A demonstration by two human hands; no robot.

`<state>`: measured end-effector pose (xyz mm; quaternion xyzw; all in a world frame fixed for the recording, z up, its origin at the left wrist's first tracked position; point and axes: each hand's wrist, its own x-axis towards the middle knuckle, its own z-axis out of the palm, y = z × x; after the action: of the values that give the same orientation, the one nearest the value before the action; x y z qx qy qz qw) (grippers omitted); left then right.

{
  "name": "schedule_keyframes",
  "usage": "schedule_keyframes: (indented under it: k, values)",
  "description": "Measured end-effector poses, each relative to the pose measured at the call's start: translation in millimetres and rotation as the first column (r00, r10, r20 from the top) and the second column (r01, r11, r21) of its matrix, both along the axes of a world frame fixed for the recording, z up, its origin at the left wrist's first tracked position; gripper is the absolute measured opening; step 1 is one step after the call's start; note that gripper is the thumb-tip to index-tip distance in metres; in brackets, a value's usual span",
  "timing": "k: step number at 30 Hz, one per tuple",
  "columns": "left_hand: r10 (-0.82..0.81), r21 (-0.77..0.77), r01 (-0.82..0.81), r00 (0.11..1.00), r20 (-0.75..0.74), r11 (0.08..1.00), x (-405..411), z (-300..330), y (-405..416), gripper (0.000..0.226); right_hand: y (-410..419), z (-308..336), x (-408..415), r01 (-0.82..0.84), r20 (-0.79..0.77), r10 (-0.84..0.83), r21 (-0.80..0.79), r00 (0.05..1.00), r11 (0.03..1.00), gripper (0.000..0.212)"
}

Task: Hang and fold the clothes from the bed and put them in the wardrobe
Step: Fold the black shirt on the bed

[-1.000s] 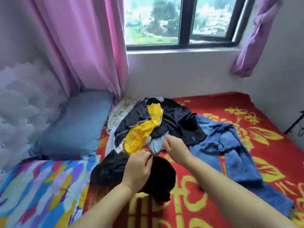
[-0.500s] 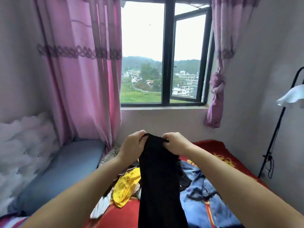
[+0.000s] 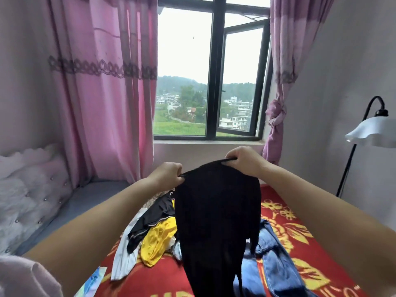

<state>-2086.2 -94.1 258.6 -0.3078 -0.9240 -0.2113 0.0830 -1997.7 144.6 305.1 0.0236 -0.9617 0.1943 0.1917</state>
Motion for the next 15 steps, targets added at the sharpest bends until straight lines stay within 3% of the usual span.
schedule_keyframes:
  k: [4, 8, 12, 15]
  values:
    - [-0.145, 0.088, 0.139, 0.987, 0.063, 0.986, 16, 1, 30, 0.005, -14, 10, 6, -0.067, -0.028, 0.071, 0.116, 0.997, 0.991, 0.025]
    - [-0.235, 0.232, 0.178, 0.941, 0.245, 0.956, 24, 1, 47, 0.015, -18, 25, 10, -0.075, -0.133, 0.102, 0.192, 0.986, 0.979, 0.027]
    - [0.006, 0.14, -0.039, 0.972, 0.233, 0.989, 7, -20, 18, 0.023, 18, 43, 15, 0.072, -0.283, -0.043, 0.093, 0.958, 0.993, 0.03]
    - [0.082, 0.265, -0.161, 0.955, 0.286, 0.951, -10, -30, -17, 0.032, 55, 45, 20, 0.13, -0.315, -0.126, -0.009, 0.941, 0.991, 0.027]
